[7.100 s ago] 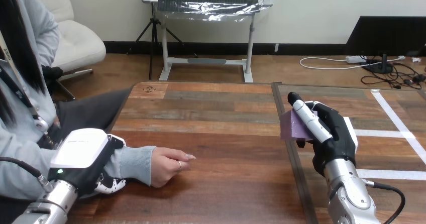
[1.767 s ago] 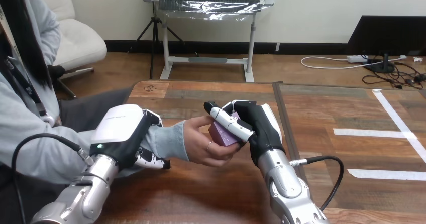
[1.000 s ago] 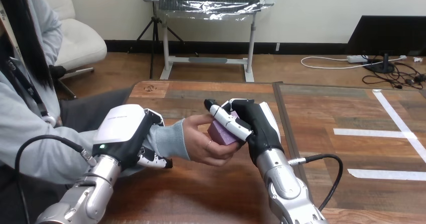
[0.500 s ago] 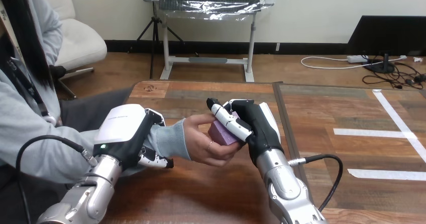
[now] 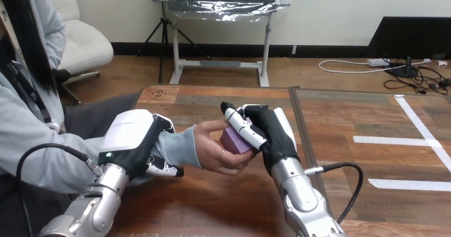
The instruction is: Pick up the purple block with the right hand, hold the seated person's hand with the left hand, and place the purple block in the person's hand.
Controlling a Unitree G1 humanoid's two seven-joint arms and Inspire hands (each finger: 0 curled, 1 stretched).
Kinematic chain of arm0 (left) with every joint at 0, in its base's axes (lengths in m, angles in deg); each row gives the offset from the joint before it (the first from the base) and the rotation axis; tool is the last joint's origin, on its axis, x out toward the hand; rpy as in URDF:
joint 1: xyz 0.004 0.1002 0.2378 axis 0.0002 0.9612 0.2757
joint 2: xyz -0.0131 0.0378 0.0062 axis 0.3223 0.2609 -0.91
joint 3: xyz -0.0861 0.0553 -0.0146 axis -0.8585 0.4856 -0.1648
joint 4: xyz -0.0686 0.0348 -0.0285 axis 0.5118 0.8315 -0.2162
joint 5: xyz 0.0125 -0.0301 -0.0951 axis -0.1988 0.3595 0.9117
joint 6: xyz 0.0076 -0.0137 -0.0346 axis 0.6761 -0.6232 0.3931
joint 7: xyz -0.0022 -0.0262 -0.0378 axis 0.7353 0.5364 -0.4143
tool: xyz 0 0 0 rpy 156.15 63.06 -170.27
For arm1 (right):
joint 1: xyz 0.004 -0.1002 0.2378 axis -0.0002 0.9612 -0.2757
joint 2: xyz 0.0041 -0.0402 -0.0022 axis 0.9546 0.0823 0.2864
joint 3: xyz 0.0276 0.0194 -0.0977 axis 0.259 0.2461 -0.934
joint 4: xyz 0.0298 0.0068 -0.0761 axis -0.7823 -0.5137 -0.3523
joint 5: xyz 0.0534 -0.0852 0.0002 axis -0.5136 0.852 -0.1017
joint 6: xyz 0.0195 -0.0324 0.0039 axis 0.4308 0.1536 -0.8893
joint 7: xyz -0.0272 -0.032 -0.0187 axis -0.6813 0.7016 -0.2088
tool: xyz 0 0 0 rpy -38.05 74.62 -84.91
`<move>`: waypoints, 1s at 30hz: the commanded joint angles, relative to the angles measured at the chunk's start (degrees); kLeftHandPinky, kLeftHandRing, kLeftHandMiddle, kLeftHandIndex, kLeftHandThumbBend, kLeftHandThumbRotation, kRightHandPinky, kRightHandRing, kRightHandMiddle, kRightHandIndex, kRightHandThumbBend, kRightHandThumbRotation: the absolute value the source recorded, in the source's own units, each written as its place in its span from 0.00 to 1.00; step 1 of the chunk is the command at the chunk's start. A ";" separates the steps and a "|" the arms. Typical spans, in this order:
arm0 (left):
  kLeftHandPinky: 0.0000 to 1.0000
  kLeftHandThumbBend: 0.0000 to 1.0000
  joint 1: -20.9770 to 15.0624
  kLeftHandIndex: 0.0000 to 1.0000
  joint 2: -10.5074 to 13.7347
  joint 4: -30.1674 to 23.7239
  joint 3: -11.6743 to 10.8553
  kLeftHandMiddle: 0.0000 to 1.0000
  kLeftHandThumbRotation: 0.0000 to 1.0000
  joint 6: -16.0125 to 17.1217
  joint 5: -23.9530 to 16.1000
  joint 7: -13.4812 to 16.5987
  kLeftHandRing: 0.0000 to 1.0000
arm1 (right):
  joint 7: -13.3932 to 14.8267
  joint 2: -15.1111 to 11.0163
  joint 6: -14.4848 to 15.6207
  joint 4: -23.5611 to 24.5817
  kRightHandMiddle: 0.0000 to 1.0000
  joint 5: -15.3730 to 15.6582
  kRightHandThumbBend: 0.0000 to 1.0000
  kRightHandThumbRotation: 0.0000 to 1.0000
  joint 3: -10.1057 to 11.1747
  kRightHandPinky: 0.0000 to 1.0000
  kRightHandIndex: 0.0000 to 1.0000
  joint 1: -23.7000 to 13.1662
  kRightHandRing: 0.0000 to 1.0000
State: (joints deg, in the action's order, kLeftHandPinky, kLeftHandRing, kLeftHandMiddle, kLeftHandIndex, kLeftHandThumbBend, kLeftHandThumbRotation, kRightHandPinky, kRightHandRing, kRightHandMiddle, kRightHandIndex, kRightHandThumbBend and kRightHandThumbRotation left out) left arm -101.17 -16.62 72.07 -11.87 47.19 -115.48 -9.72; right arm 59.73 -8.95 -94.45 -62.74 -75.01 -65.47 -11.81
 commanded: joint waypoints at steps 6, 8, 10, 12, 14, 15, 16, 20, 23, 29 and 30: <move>0.36 0.86 -5.65 0.44 -1.03 -3.99 -0.62 0.43 0.11 0.73 0.23 2.34 0.39 | -0.57 0.04 -1.36 -0.03 0.25 0.12 0.46 0.58 -0.87 0.15 0.28 -5.10 0.20; 0.39 0.86 -5.34 0.47 -0.87 -4.48 -0.62 0.45 0.12 0.36 0.01 2.60 0.41 | -0.85 -0.14 -1.21 -0.07 0.29 -0.26 0.50 0.60 -0.55 0.19 0.32 -5.20 0.23; 0.41 0.86 -5.10 0.49 -0.70 -4.82 -0.62 0.48 0.14 0.27 -0.20 2.88 0.44 | -1.03 -0.36 -1.62 -0.19 0.32 -0.41 0.53 0.62 -0.41 0.22 0.36 -5.24 0.27; 0.45 0.86 -4.91 0.53 -0.56 -5.04 -0.64 0.51 0.16 0.29 -0.39 3.12 0.47 | -1.12 -0.55 -2.15 -0.31 0.37 -0.44 0.58 0.65 -0.37 0.27 0.41 -5.24 0.32; 0.47 0.86 -4.57 0.55 -0.46 -5.29 -0.83 0.53 0.17 0.43 -0.31 3.35 0.49 | -0.89 -0.92 -3.06 -0.38 0.40 -0.18 0.60 0.67 -0.43 0.30 0.44 -5.19 0.35; 0.49 0.86 -4.46 0.56 -0.42 -5.38 -0.88 0.54 0.17 0.48 -0.27 3.41 0.50 | -0.80 -1.00 -3.31 -0.40 0.42 -0.09 0.61 0.68 -0.45 0.32 0.46 -5.17 0.37; 0.50 0.86 -4.17 0.57 -0.36 -5.61 -1.00 0.55 0.17 0.53 -0.15 3.52 0.51 | -0.51 -1.28 -3.79 -0.53 0.43 0.16 0.62 0.69 -0.49 0.33 0.47 -5.18 0.38; 0.59 0.86 -3.25 0.65 0.00 -6.54 -1.18 0.62 0.20 0.40 -0.12 4.00 0.59 | 0.08 -1.93 -5.18 -0.96 0.51 0.63 0.69 0.74 -0.47 0.42 0.55 -5.20 0.45; 0.64 0.86 -2.46 0.68 0.34 -7.60 -1.25 0.65 0.21 -0.04 -0.28 4.31 0.63 | 0.51 -2.41 -5.88 -1.01 0.54 0.96 0.73 0.77 -0.45 0.46 0.59 -5.14 0.49; 0.75 0.87 -0.69 0.77 0.95 -9.70 -2.01 0.73 0.26 0.24 0.69 3.85 0.73 | 0.64 -3.54 -6.79 -0.62 0.62 1.51 0.82 0.85 -0.52 0.56 0.68 -4.81 0.59; 0.76 0.87 -0.46 0.78 1.02 -9.99 -2.14 0.74 0.26 0.30 0.85 3.73 0.75 | 0.56 -3.65 -6.94 -0.58 0.63 1.50 0.83 0.86 -0.50 0.58 0.69 -4.75 0.60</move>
State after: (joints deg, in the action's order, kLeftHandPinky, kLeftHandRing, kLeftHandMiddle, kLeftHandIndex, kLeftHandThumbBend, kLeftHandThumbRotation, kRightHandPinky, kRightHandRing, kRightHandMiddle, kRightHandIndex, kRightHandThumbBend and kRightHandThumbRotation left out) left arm -100.29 -16.46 67.10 -12.06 47.07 -115.98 -7.18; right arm 60.04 -10.70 -99.09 -63.77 -73.86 -65.83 -12.40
